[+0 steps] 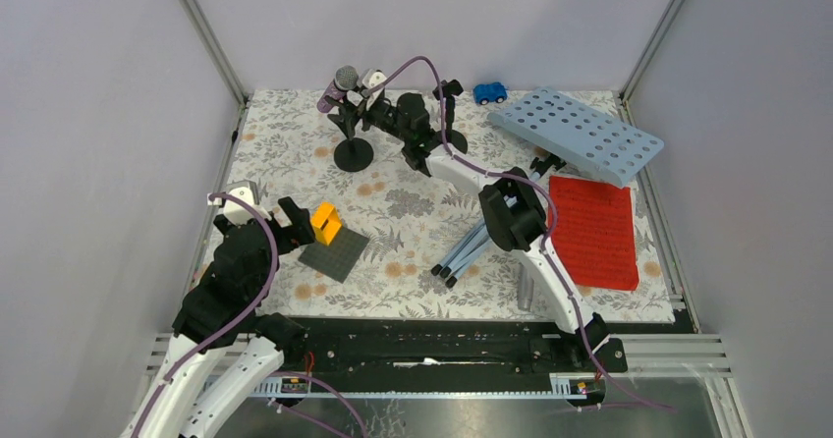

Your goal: Pack up the instrument practice props

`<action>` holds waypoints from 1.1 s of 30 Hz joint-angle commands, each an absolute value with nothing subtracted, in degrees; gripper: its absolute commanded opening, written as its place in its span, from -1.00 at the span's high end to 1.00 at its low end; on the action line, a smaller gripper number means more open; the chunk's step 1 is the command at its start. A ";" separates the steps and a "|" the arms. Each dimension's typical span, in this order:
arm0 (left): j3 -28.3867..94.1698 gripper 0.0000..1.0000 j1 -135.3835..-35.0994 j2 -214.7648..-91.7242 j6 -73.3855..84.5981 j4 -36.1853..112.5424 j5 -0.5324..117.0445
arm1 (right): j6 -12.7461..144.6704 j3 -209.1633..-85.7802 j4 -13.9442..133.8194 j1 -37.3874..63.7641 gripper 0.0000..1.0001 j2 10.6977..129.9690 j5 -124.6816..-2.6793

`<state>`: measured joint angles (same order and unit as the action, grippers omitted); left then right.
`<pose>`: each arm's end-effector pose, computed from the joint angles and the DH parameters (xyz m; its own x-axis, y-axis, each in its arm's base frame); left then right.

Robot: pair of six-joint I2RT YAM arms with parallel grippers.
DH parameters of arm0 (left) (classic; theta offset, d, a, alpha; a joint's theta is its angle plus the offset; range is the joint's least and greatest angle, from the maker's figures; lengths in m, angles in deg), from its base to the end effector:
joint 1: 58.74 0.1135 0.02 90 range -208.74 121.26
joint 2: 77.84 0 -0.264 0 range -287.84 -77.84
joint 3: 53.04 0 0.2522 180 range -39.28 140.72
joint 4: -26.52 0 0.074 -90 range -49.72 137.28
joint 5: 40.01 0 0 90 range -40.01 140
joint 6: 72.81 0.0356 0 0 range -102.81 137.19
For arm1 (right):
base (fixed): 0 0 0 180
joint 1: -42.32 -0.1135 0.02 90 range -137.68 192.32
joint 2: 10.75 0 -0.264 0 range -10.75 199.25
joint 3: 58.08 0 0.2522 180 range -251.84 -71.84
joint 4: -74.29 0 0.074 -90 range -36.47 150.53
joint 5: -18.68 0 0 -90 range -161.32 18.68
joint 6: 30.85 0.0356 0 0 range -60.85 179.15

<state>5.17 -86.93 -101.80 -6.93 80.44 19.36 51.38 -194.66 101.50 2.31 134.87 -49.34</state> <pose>0.0841 -0.0245 0.3274 -0.2641 -0.2574 -0.9295 -0.1362 0.9640 -0.2283 0.4423 0.3886 0.2563 0.3541 0.1335 -0.9256 -0.8283 0.5043 -0.2441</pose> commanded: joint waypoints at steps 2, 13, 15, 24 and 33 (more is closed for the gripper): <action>4.93 -0.97 -85.91 -101.22 -5.71 77.75 20.10 | 52.31 -201.56 101.88 2.65 -0.99 137.49 -51.55; 4.73 -0.97 -85.25 -101.22 -5.29 77.38 20.90 | 53.12 -209.61 101.73 2.65 -0.55 142.84 -52.47; 4.67 -0.97 -85.08 -101.13 -5.20 77.39 20.86 | 53.09 -211.19 101.21 2.67 -0.47 143.76 -52.09; 4.40 -0.97 -84.11 -101.42 -4.62 76.86 22.19 | 53.06 -207.30 103.19 2.58 0.28 141.12 -52.43; 4.23 -0.97 -83.53 -100.95 -4.48 76.66 22.34 | 52.40 -188.00 112.47 2.14 0.41 125.72 -54.20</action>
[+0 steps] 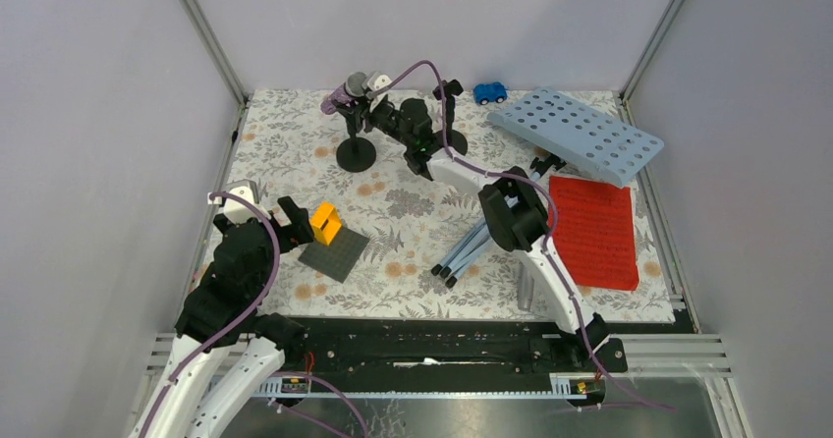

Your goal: Pack up the instrument practice props

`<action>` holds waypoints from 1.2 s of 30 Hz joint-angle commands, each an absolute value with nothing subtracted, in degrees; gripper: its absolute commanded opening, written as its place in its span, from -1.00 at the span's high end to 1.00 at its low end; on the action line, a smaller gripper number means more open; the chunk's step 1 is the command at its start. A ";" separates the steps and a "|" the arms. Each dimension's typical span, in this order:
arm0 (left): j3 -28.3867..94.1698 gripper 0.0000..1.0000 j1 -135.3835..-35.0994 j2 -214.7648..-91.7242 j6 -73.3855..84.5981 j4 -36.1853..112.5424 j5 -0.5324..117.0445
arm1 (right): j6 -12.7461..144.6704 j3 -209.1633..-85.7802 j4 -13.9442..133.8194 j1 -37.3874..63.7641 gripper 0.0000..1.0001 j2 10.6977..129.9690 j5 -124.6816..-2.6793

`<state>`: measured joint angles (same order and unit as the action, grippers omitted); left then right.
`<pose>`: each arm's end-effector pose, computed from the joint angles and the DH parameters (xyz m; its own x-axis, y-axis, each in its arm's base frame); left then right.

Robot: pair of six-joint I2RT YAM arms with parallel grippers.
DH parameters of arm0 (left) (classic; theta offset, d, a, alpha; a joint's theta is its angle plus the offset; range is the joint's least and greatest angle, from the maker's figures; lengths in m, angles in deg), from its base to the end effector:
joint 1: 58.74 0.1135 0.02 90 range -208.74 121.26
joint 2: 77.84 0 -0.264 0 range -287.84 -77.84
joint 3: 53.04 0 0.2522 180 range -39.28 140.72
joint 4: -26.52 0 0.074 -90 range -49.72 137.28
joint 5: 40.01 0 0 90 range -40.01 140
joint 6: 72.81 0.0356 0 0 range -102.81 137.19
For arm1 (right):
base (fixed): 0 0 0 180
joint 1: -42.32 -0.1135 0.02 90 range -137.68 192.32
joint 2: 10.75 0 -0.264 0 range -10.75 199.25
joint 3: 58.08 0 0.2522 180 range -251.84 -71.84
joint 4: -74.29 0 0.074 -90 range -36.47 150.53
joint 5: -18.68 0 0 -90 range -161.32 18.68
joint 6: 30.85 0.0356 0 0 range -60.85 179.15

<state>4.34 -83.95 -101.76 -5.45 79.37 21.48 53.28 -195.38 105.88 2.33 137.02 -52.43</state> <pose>0.0872 -0.0223 0.3246 -0.2645 -0.2493 -0.9316 -0.1461 0.9652 -0.2169 0.4460 0.3891 0.2473 0.3605 0.1761 -0.9160 -0.8068 0.5517 -0.2114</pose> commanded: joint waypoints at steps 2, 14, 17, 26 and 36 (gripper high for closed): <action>4.23 -0.97 -83.44 -101.17 -4.44 76.61 22.49 | 49.94 -180.93 114.94 1.35 0.43 120.59 -56.21; 3.97 -0.97 -83.15 -101.27 -4.17 76.32 23.06 | 47.01 -141.06 121.14 -3.19 0.56 90.77 -63.55; 4.03 -0.97 -83.16 -101.55 -4.08 76.31 23.17 | 46.49 -133.63 119.59 -4.91 0.57 83.86 -60.92; 4.05 -0.97 -83.14 -101.88 -2.34 74.39 28.44 | 43.97 -111.06 118.30 -8.03 0.60 65.72 -55.21; 3.81 -0.98 -83.09 -105.87 4.51 59.02 51.66 | 44.01 -101.28 117.70 -8.03 0.05 58.43 -55.73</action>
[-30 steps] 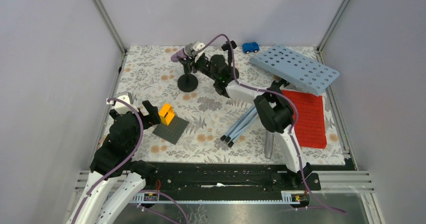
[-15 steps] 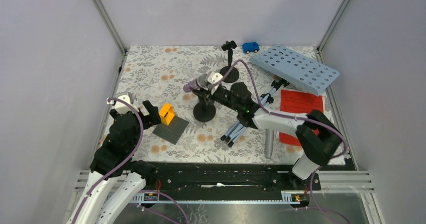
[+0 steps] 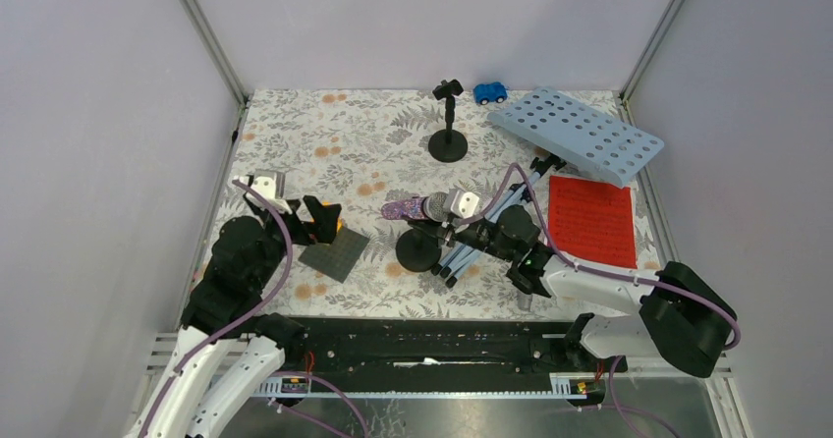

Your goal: Pack up the instrument practice props

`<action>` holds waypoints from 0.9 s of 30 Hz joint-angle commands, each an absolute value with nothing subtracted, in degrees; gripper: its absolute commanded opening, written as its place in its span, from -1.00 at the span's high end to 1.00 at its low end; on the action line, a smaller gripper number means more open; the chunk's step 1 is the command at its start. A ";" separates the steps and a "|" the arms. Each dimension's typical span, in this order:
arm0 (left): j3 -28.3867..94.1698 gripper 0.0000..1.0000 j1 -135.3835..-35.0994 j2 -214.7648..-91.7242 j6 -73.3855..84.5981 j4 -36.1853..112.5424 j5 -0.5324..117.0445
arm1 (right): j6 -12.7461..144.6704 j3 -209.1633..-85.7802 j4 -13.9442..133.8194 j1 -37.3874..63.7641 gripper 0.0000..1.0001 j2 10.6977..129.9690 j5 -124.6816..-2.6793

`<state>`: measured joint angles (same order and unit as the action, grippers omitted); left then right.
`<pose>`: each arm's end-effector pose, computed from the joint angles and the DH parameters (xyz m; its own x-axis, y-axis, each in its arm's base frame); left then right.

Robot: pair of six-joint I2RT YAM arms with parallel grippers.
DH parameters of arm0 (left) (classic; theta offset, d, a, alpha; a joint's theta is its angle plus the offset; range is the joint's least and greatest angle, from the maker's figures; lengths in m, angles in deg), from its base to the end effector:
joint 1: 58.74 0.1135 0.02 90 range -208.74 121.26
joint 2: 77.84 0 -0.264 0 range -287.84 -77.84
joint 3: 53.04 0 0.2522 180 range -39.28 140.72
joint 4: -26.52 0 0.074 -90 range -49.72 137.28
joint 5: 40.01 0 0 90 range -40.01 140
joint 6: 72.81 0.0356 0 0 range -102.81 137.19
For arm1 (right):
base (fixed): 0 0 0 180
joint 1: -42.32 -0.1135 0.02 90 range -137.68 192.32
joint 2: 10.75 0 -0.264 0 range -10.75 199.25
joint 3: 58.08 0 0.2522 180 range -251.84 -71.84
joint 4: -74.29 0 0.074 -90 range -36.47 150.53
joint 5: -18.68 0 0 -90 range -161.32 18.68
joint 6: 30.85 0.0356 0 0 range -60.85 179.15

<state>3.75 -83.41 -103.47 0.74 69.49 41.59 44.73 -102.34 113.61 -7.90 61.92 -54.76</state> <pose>0.0973 -0.0390 0.3358 -0.2585 -0.1895 -0.9472 0.2187 0.9436 -0.2485 0.1645 0.2135 0.2660 0.3453 0.0417 -0.9376 -0.8567 0.4219 -0.2968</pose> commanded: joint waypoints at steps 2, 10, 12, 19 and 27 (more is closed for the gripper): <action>4.11 -0.98 -83.15 -107.78 5.48 56.89 52.65 | 44.13 -100.90 117.28 -8.01 -0.24 57.16 -56.80; 2.64 -0.97 -83.17 -108.97 13.00 45.19 68.23 | 42.65 -100.91 105.21 -8.00 -0.63 47.13 -56.96; 2.82 -0.97 -83.18 -109.59 16.31 43.66 75.30 | 42.78 -99.88 102.26 -8.00 -0.68 43.94 -56.42; 2.85 -0.97 -83.17 -114.61 23.38 35.22 92.83 | 46.15 -92.15 97.20 -8.03 -0.69 31.01 -56.68; 4.64 -0.97 -83.60 -125.24 30.40 30.39 104.10 | 47.43 -86.49 92.98 -8.04 -0.67 20.44 -58.79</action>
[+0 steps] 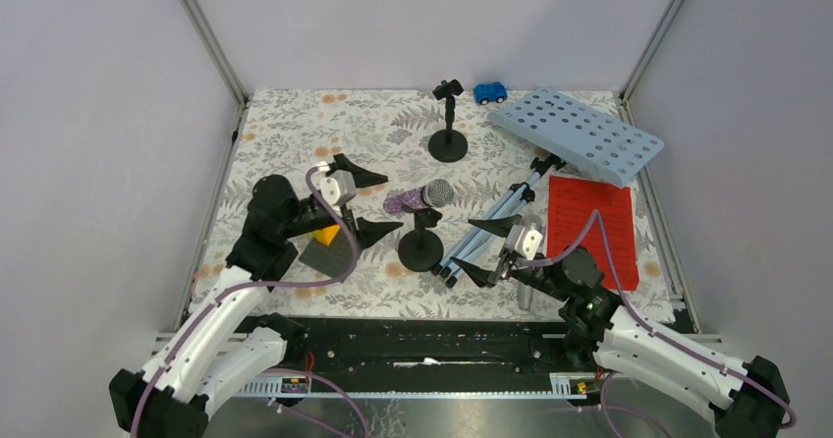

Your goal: Pack up the instrument practice props

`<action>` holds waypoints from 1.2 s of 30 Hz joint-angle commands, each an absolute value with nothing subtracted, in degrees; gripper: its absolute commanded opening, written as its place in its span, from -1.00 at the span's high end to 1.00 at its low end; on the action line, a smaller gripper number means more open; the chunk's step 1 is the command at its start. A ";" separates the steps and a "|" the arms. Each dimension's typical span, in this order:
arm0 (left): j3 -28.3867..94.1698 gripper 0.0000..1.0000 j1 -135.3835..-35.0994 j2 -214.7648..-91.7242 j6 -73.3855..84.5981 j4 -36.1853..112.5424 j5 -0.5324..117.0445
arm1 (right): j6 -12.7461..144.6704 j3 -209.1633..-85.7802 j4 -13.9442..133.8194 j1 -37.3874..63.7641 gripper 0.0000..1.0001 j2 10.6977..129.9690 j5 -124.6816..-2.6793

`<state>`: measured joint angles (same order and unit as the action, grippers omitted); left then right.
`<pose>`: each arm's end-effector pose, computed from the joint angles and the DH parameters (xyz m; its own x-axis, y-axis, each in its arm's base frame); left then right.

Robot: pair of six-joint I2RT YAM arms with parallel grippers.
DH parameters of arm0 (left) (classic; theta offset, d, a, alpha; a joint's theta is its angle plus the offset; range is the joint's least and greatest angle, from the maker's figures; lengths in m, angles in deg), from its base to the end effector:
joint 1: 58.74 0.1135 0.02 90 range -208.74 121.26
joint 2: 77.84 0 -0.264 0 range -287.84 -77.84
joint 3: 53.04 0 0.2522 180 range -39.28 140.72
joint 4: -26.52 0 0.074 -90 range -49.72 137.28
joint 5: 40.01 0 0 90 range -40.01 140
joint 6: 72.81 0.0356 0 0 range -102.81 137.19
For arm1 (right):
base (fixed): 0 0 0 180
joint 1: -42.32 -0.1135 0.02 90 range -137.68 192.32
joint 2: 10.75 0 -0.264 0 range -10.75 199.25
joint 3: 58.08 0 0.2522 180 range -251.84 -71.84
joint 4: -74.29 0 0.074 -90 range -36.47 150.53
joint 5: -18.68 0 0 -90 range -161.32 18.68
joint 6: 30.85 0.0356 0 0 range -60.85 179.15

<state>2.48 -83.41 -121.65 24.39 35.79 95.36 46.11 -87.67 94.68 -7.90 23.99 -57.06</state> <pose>0.1488 -0.0962 0.3517 0.1561 0.0252 -0.9874 0.9271 0.3412 0.1553 0.0949 0.1277 0.2698 0.3662 0.0981 -0.9253 -0.8358 0.4718 -0.2808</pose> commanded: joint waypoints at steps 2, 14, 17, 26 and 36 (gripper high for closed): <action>5.00 -0.97 -84.82 -126.65 32.13 29.76 103.18 | 47.79 -85.66 92.71 -7.98 -0.67 18.71 -59.31; 6.35 -0.97 -97.27 -134.81 36.71 24.72 85.65 | 49.14 -84.26 91.72 -7.98 -0.63 17.20 -60.09; 6.22 -0.98 -97.83 -136.20 37.13 22.65 81.68 | 49.39 -84.23 91.00 -8.02 -0.62 16.74 -59.90; 9.33 -0.76 -98.29 -139.28 40.93 25.20 80.53 | 49.85 -84.32 90.15 -7.99 -0.56 16.56 -60.57; 8.62 0.34 -98.28 -139.54 42.56 25.93 81.85 | 50.65 -84.99 99.83 -8.01 -0.47 25.69 -60.26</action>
<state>7.24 -98.27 -139.62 41.68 27.99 81.33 49.85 -84.18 91.95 -7.90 21.92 -59.70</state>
